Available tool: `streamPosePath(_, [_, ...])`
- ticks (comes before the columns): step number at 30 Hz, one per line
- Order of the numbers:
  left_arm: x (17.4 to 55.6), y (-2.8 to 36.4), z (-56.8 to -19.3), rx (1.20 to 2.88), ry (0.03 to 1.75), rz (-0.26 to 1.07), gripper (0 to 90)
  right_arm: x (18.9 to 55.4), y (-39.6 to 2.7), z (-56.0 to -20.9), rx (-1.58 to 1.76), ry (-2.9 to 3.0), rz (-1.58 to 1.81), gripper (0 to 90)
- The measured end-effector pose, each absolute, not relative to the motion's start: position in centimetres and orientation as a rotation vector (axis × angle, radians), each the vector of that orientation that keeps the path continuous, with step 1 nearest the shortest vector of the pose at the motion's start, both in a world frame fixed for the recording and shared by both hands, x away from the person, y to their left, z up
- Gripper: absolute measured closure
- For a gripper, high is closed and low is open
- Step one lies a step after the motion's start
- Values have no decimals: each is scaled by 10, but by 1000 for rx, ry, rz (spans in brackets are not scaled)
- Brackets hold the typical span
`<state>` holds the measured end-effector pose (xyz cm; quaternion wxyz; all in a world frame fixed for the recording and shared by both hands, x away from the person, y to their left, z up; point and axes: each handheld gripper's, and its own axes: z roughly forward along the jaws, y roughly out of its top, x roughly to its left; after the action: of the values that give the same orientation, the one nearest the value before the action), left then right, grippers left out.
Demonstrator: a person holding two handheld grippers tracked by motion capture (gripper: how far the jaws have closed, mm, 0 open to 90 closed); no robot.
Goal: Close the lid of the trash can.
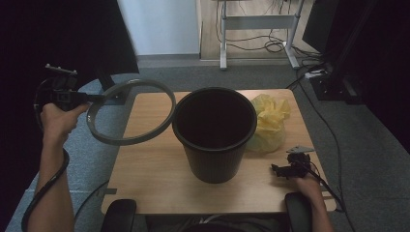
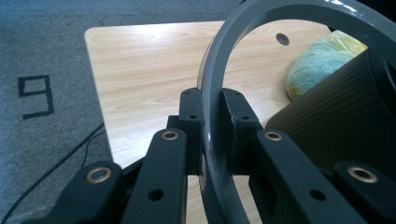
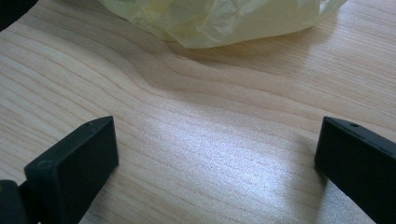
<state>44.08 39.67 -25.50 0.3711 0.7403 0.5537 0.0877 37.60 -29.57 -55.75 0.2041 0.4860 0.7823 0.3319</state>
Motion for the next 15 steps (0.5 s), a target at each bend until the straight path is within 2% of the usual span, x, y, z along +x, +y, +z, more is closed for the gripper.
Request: streamPosePath(15, [460, 336, -250, 1987, 1307, 205, 795, 376, -296, -557, 1356, 2182, 926, 0])
